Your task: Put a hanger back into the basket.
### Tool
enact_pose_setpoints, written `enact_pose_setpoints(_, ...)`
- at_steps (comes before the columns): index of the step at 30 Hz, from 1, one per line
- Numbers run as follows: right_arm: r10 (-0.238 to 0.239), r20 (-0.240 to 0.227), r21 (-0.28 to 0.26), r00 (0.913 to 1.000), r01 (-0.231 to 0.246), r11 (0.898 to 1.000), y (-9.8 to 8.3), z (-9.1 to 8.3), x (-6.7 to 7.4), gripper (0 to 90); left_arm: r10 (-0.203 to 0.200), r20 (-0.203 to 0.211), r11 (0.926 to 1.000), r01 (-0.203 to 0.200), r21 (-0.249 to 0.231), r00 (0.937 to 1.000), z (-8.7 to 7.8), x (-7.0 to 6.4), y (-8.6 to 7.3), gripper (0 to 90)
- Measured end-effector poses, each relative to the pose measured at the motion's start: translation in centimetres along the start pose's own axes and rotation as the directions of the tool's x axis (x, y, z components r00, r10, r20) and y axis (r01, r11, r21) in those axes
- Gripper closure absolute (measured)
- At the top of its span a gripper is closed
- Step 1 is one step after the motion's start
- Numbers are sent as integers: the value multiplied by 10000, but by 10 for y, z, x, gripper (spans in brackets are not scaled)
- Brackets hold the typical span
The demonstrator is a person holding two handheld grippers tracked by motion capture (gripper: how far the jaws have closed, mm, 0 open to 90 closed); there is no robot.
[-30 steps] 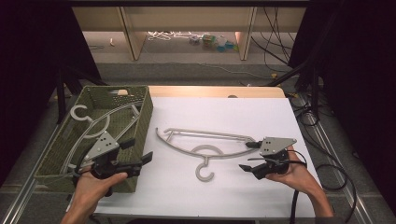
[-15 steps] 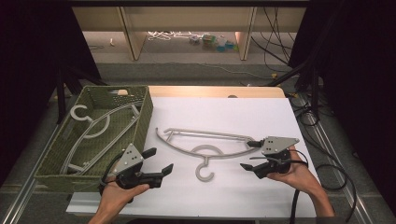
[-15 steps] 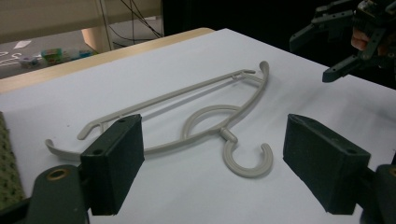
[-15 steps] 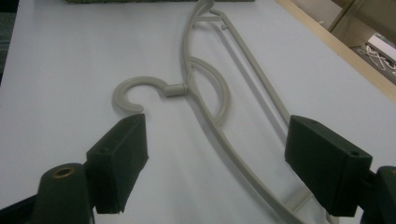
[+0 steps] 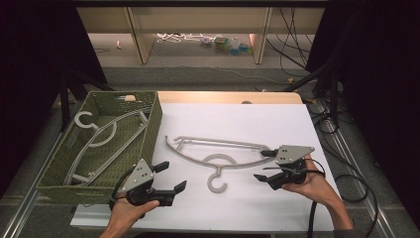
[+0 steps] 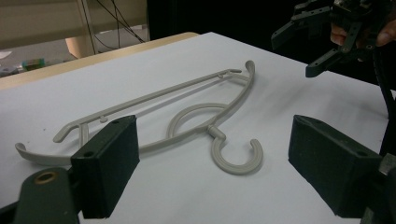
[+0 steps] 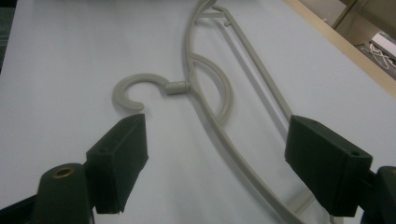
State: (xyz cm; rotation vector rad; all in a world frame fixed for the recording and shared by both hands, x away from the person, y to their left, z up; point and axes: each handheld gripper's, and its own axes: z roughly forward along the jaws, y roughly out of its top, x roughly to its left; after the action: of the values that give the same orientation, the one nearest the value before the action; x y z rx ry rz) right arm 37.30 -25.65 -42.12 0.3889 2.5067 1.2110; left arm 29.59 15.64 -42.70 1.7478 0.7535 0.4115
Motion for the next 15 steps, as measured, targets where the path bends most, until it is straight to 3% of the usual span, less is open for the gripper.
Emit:
enact_pose_setpoints(3,-55,-29,42,10000,55,10000,1,3,-1,223,129,155,9999,-130,22,9998,2,-4,-5,162)
enact_pose_setpoints(5,-173,-136,280,9998,177,9995,2,7,-2,237,437,251,9990,-438,56,9987,4,-6,-11,162)
enact_pose_setpoints(6,-253,-182,398,9995,260,9989,2,10,-3,241,287,211,9995,-290,140,9994,4,-7,-13,162)
enact_pose_setpoints(9,-460,-288,620,9985,478,9969,5,17,-6,241,344,392,9994,-347,69,9986,6,-7,-16,162)
enact_pose_setpoints(11,-587,-334,1011,9977,618,9930,6,23,-11,226,373,266,9992,-375,101,9990,6,-7,-17,162)
enact_pose_setpoints(15,-527,-563,1546,9970,609,9861,6,35,-23,223,343,227,9994,-344,48,9992,7,-4,-19,163)
